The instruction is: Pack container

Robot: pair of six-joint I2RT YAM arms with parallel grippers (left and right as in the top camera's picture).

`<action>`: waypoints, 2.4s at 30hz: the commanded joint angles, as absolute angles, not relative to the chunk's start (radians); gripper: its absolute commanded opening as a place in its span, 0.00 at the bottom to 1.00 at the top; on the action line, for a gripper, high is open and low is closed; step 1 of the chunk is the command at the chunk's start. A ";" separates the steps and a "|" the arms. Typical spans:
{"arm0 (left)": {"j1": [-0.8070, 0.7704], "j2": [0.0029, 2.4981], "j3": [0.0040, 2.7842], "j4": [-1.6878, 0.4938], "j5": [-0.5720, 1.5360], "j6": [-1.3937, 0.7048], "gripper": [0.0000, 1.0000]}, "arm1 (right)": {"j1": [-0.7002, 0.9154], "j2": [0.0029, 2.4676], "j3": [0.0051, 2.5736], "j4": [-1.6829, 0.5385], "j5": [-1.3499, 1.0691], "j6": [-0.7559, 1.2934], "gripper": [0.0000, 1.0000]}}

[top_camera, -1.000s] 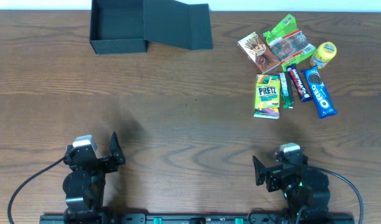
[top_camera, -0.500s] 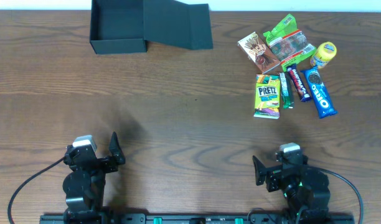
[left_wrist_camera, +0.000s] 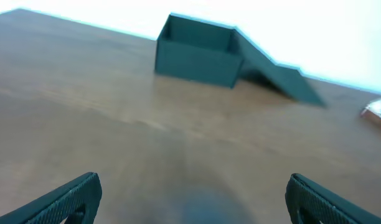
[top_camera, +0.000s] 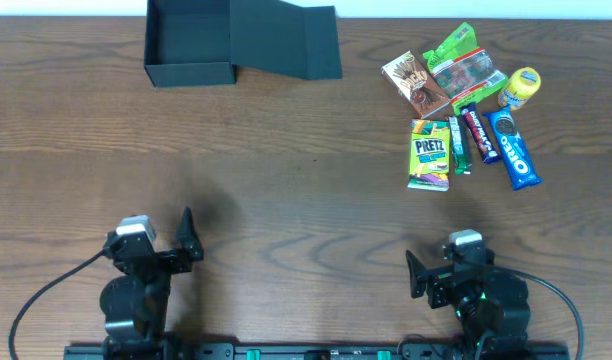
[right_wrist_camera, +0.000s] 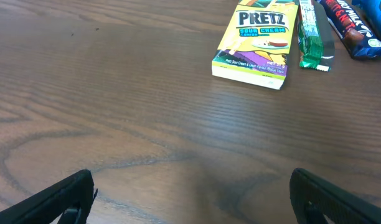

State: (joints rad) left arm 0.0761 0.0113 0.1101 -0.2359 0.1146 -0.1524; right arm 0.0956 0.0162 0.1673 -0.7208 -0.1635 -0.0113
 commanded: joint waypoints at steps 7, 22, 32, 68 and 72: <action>0.078 0.201 0.166 -0.002 0.069 -0.197 0.96 | 0.104 0.006 0.164 -0.722 -0.161 -0.001 0.99; 0.078 1.240 0.826 0.192 0.112 0.188 0.95 | 0.104 0.006 0.164 -0.722 -0.160 -0.001 0.99; 0.078 1.798 1.348 0.109 0.216 0.195 0.96 | 0.104 0.006 0.164 -0.722 -0.160 -0.001 0.99; 0.039 2.556 2.374 -0.766 0.311 0.060 0.95 | 0.104 0.006 0.164 -0.722 -0.160 -0.001 0.99; 0.038 2.556 2.374 -0.829 0.311 0.060 0.95 | 0.104 0.006 0.164 -0.722 -0.161 -0.001 0.99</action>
